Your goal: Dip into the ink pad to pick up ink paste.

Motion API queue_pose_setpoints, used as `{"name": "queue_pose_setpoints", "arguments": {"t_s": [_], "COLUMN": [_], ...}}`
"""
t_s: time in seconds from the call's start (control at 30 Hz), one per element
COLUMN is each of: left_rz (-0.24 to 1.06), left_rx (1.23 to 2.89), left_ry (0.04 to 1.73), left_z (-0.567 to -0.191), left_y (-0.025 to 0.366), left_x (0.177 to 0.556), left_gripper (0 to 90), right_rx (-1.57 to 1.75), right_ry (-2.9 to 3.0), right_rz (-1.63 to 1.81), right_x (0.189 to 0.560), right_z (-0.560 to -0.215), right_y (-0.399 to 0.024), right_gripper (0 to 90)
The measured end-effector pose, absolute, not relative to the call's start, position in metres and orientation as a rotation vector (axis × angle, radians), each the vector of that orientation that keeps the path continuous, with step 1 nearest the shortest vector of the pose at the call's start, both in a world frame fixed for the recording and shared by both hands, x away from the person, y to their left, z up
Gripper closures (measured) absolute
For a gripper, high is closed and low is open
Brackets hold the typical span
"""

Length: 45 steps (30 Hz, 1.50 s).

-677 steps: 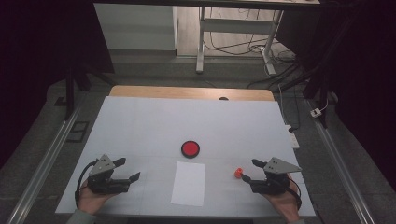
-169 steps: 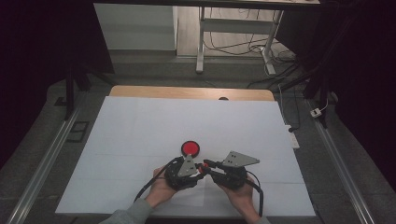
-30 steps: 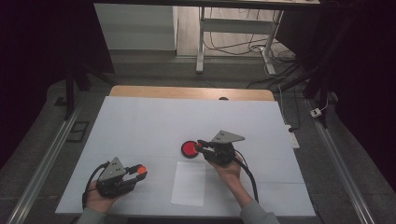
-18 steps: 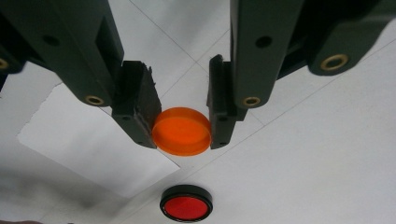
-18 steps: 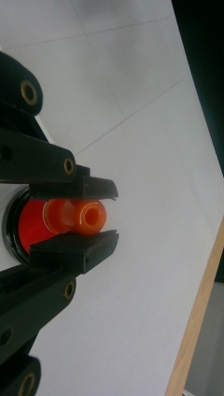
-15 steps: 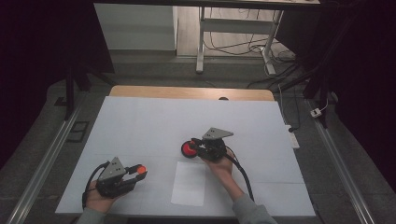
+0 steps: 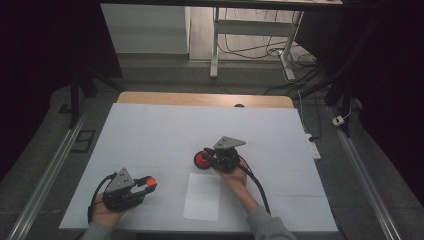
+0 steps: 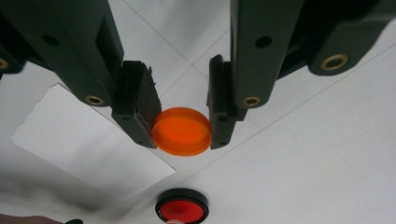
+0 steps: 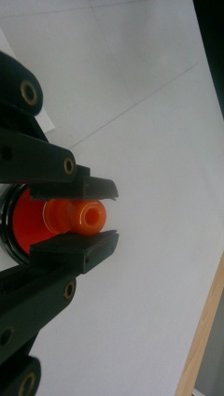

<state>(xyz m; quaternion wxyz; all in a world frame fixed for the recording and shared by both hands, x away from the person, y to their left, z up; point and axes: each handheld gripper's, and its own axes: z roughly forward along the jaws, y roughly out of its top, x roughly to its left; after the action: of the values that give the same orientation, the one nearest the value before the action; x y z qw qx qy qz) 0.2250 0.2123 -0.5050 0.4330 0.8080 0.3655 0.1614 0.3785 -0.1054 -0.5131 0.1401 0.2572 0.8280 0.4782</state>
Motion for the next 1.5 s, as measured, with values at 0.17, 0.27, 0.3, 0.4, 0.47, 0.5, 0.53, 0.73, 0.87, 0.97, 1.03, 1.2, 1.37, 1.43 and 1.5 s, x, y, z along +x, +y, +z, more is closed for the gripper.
{"name": "queue_pose_setpoints", "arguments": {"t_s": [0.17,0.27,0.3,0.4,0.47,0.5,0.53,0.73,0.87,0.97,1.03,1.2,1.37,1.43,1.5], "left_rz": [0.398,0.398,0.399,0.398,0.398,0.397,0.399,0.402,0.403,0.404,0.404,0.411,0.412,0.412,0.411], "left_rx": [2.015,2.014,2.015,2.015,2.014,2.015,2.013,2.007,2.008,2.005,2.005,2.001,1.999,1.999,1.994], "left_ry": [0.917,0.919,0.919,0.917,0.918,0.917,0.916,0.92,0.917,0.917,0.918,0.912,0.913,0.913,0.915], "left_z": [-0.506,-0.506,-0.506,-0.506,-0.506,-0.506,-0.506,-0.505,-0.505,-0.505,-0.505,-0.504,-0.504,-0.504,-0.504], "left_y": [0.213,0.213,0.213,0.213,0.213,0.213,0.213,0.215,0.215,0.215,0.215,0.215,0.215,0.216,0.216], "left_x": [0.226,0.226,0.226,0.226,0.226,0.226,0.225,0.225,0.225,0.225,0.225,0.224,0.223,0.223,0.223], "left_gripper": [64.9,64.9,64.9,64.9,64.9,64.9,64.9,64.9,64.9,64.9,64.9,64.9,64.8,64.9,64.8], "right_rx": [0.726,0.723,0.718,0.716,0.717,0.717,0.715,0.706,0.696,0.699,0.696,0.691,0.695,0.697,0.699], "right_ry": [2.39,2.395,2.4,2.403,2.411,2.41,2.421,2.416,2.412,2.406,2.402,2.394,2.384,2.379,2.377], "right_rz": [1.34,1.336,1.328,1.318,1.312,1.313,1.297,1.284,1.267,1.275,1.27,1.278,1.285,1.292,1.306], "right_x": [0.382,0.382,0.382,0.382,0.382,0.381,0.381,0.379,0.378,0.377,0.377,0.376,0.375,0.375,0.375], "right_z": [-0.517,-0.519,-0.519,-0.52,-0.521,-0.522,-0.523,-0.525,-0.525,-0.526,-0.526,-0.528,-0.529,-0.53,-0.531], "right_y": [-0.102,-0.101,-0.1,-0.099,-0.099,-0.099,-0.098,-0.097,-0.096,-0.097,-0.097,-0.097,-0.098,-0.099,-0.099], "right_gripper": [72.4,72.5,72.5,72.5,72.4,72.5,72.4,72.5,72.7,72.7,72.7,72.7,72.7,72.7,72.7]}}
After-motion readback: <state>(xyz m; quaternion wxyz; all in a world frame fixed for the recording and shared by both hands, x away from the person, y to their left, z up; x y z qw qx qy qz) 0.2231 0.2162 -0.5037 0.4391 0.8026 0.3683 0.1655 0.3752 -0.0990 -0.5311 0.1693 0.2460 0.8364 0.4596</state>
